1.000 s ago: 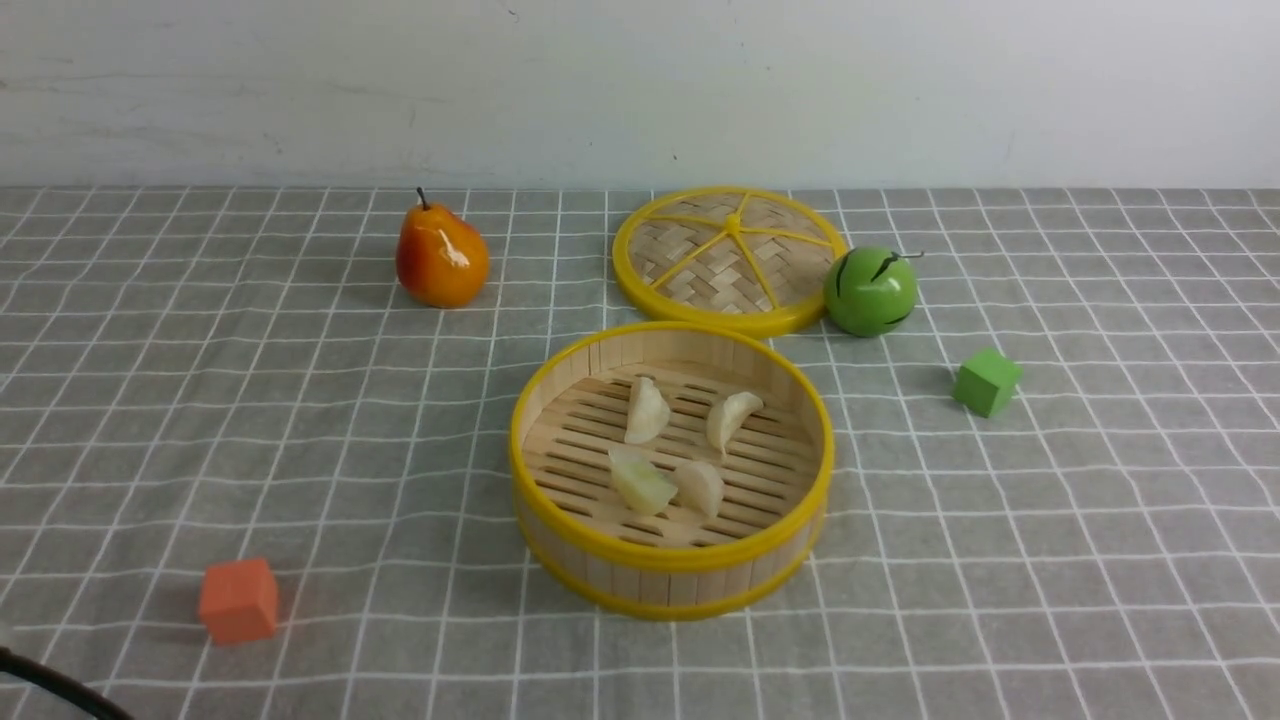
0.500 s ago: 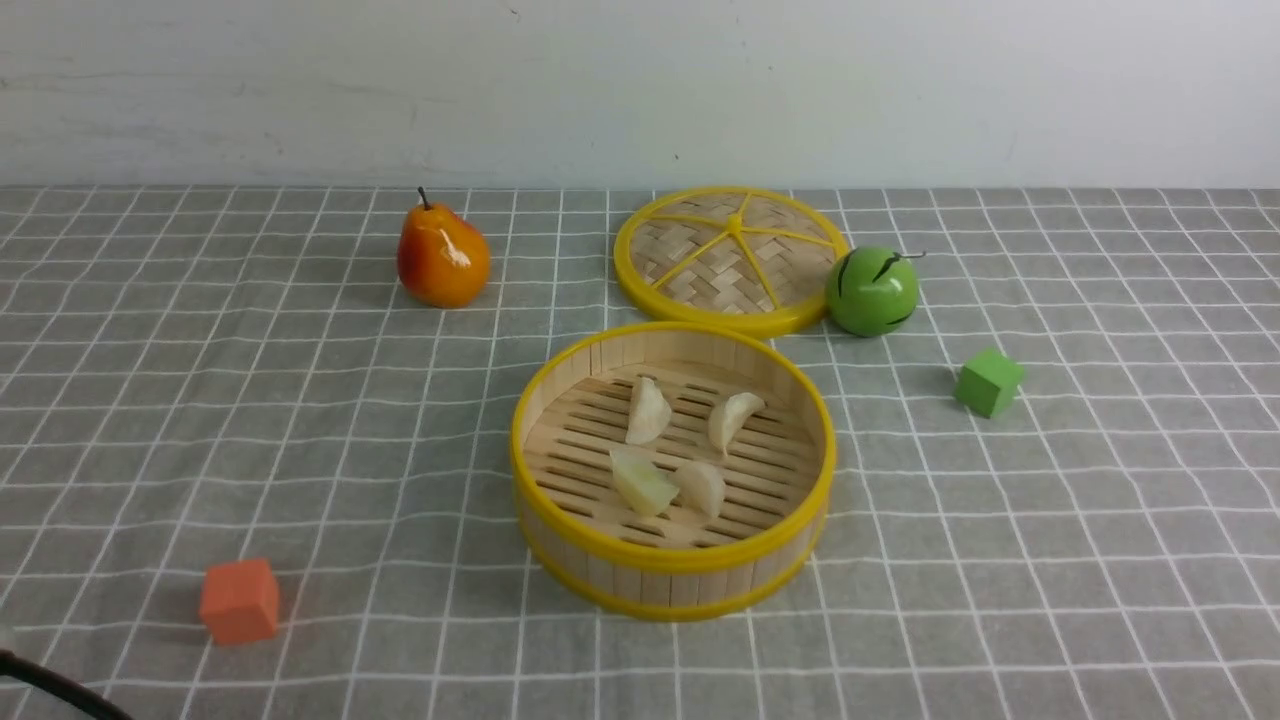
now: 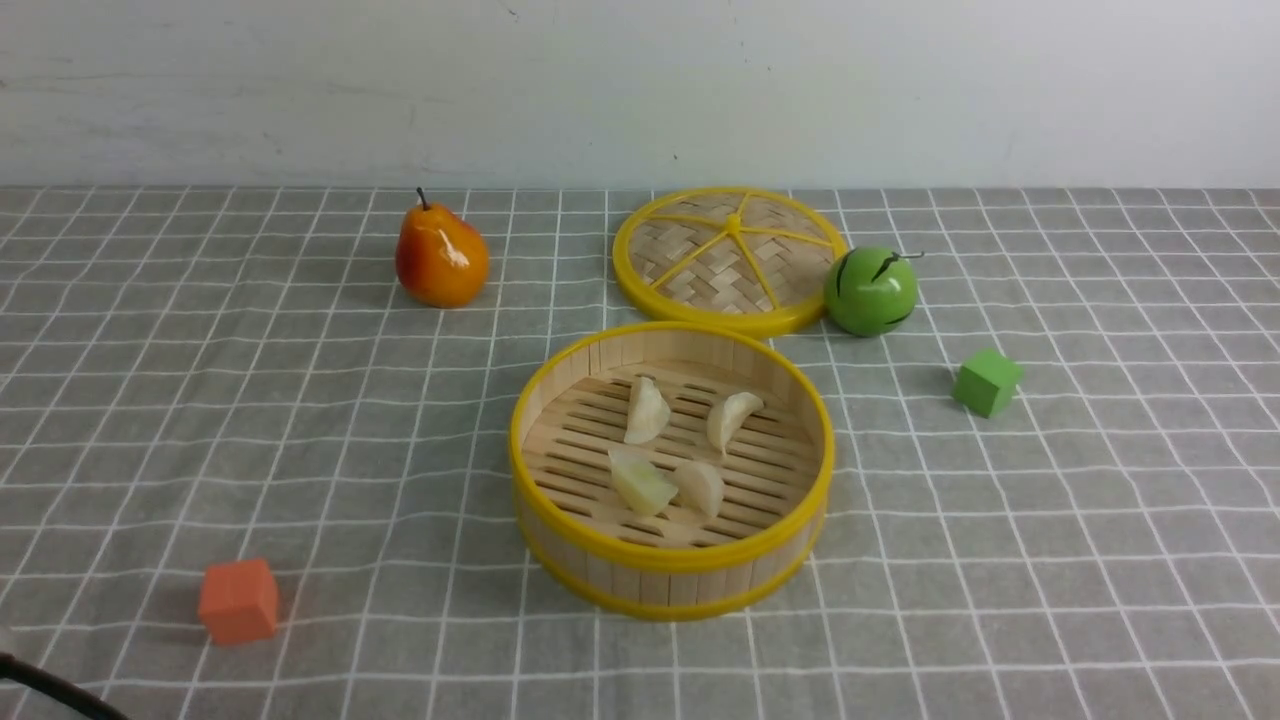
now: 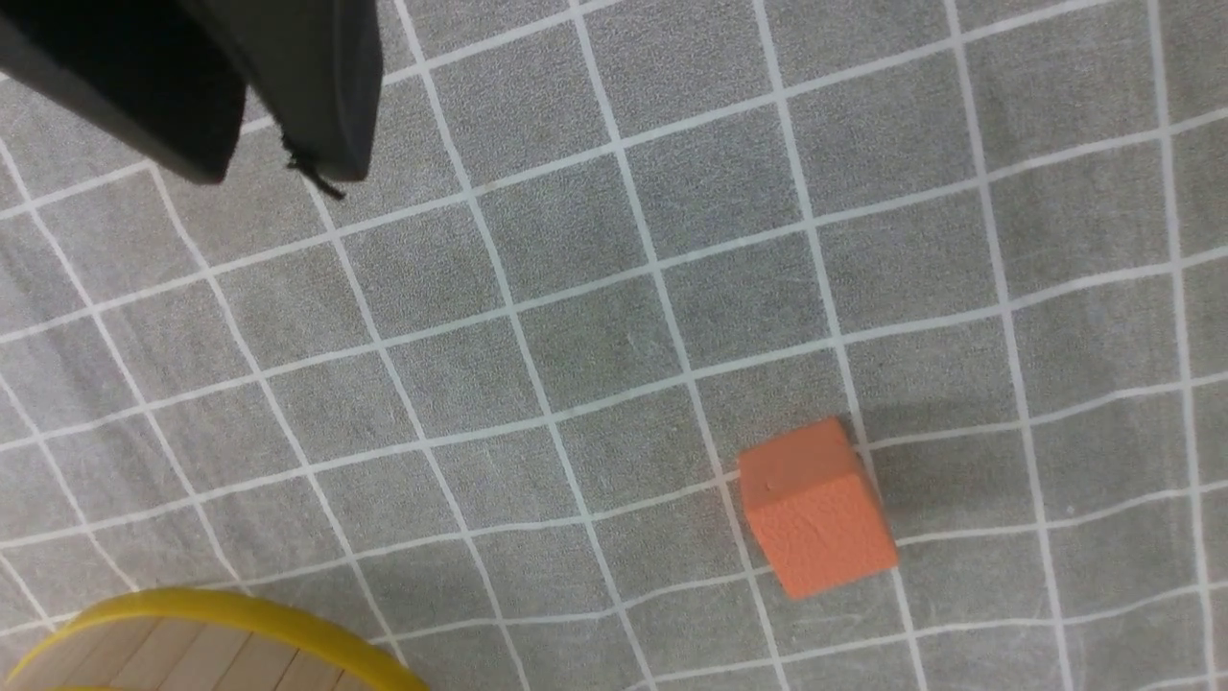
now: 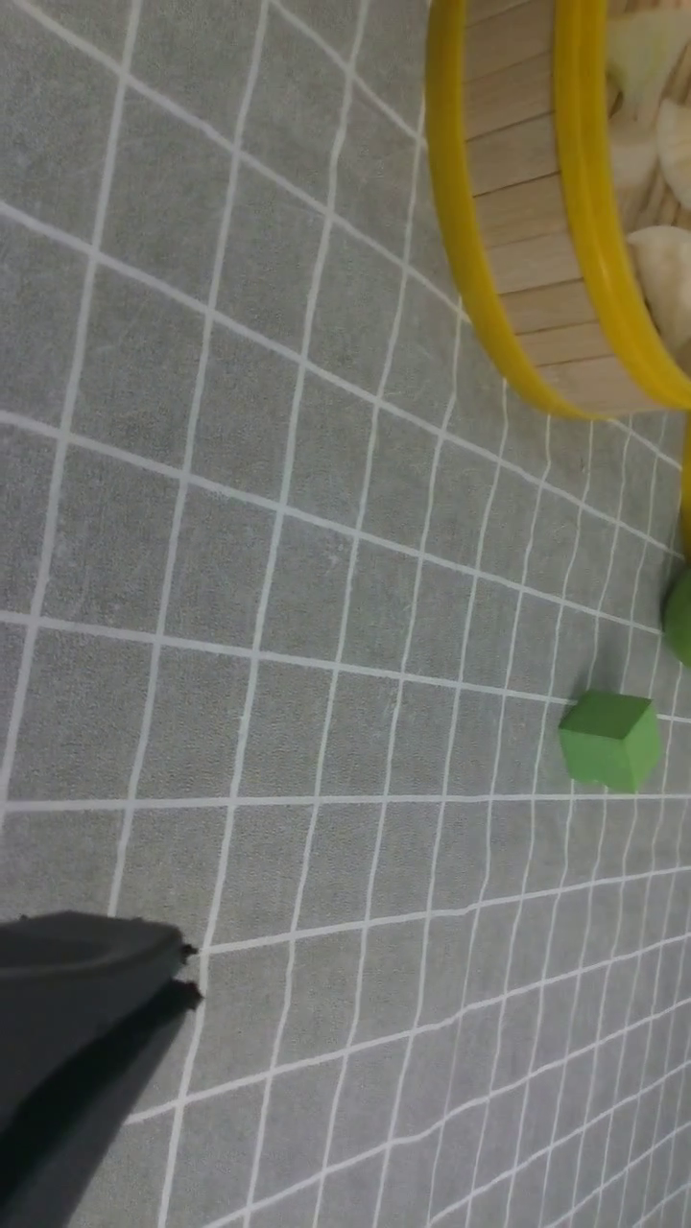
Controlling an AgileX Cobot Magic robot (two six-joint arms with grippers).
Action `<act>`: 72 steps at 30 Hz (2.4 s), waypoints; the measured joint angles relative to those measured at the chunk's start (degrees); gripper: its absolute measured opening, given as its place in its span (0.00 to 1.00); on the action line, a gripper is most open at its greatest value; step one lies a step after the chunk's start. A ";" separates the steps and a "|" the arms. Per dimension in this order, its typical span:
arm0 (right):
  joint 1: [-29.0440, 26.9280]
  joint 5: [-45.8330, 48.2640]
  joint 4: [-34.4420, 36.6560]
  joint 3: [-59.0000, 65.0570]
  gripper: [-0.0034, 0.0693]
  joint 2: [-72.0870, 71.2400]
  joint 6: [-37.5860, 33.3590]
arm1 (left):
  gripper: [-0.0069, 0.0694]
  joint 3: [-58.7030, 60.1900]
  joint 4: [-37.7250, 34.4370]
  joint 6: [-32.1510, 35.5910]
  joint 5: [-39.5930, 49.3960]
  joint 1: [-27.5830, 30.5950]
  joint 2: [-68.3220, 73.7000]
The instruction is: Put the dumplings into the steamer on the table with the grey tablecloth.
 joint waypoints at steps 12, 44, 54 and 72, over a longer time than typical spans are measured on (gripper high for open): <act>0.00 0.07 0.00 0.00 0.07 0.00 0.05 | 0.28 0.09 0.00 0.00 0.01 0.00 0.00; -0.05 0.20 -0.45 0.00 0.13 0.00 0.17 | 0.07 24.03 -9.80 10.08 -16.07 25.63 -29.25; -0.05 0.20 -0.45 0.00 0.13 0.00 0.17 | 0.07 24.03 -9.96 10.13 -16.05 25.63 -29.25; -0.05 0.20 -0.45 0.00 0.16 0.00 0.19 | 0.07 24.03 -9.96 10.13 -16.05 25.63 -29.25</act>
